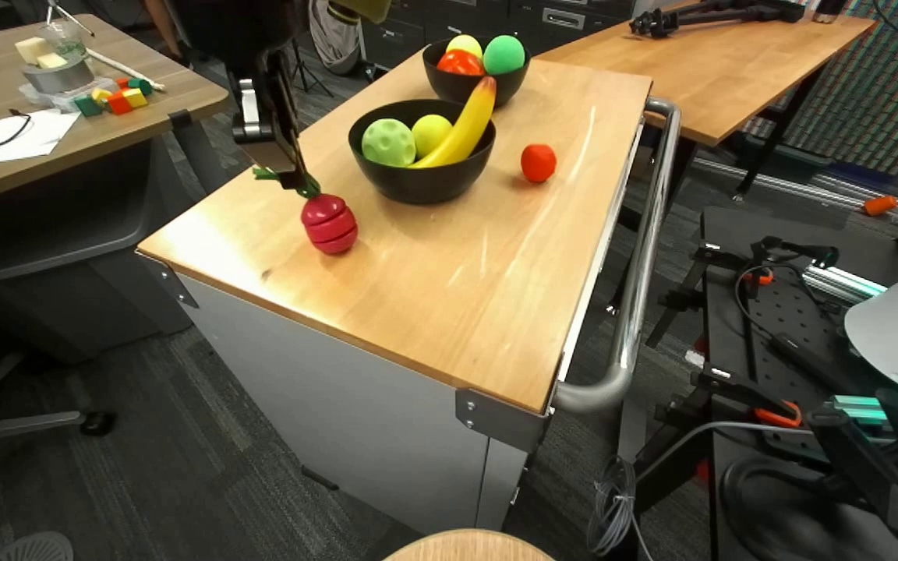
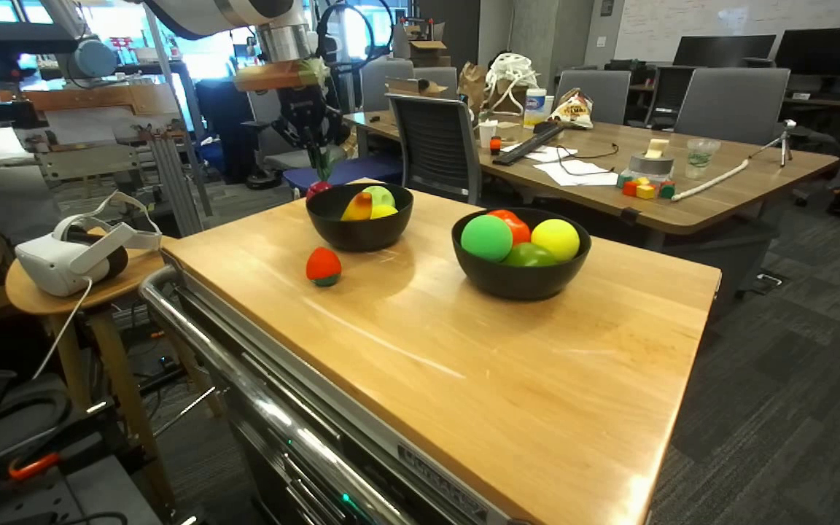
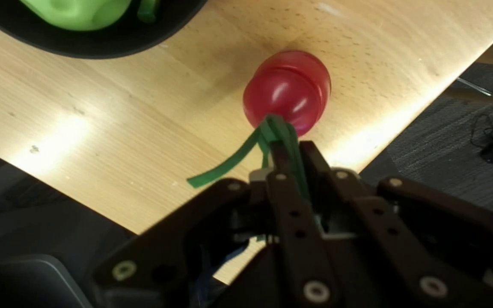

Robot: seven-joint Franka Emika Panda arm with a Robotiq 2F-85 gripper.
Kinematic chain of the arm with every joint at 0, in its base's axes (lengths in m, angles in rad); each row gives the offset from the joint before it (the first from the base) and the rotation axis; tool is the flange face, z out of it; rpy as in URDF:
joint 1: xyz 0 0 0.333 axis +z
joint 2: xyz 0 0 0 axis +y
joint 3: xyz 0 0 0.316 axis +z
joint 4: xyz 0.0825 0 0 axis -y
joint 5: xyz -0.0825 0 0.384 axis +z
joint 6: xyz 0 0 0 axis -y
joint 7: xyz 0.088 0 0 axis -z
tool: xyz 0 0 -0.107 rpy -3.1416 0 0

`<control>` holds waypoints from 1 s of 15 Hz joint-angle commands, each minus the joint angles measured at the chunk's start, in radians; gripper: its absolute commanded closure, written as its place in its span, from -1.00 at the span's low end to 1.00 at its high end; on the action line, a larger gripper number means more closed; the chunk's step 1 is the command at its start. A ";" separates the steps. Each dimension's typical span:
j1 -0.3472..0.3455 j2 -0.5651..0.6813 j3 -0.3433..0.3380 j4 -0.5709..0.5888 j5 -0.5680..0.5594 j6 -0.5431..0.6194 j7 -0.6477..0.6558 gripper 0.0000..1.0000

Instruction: Take all the contents from the black bowls and place them on the table one at at time starting with the left bowl then right bowl

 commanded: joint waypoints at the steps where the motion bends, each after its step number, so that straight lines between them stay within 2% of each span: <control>1: 0.026 -0.008 -0.016 0.049 -0.036 -0.067 -0.004 0.09; 6: 0.020 -0.122 -0.024 0.017 -0.077 -0.206 0.014 -0.67; 7: 0.016 -0.056 -0.013 0.042 -0.058 -0.161 0.001 -0.84; 8: 0.015 -0.071 -0.013 0.039 -0.058 -0.171 0.001 -0.47; 9: 0.015 -0.074 -0.013 0.038 -0.058 -0.171 0.001 -0.65; 10: 0.015 -0.068 -0.013 0.039 -0.058 -0.172 0.001 -1.00; 15: -0.043 -0.202 -0.059 -0.152 -0.044 0.044 0.117 -1.00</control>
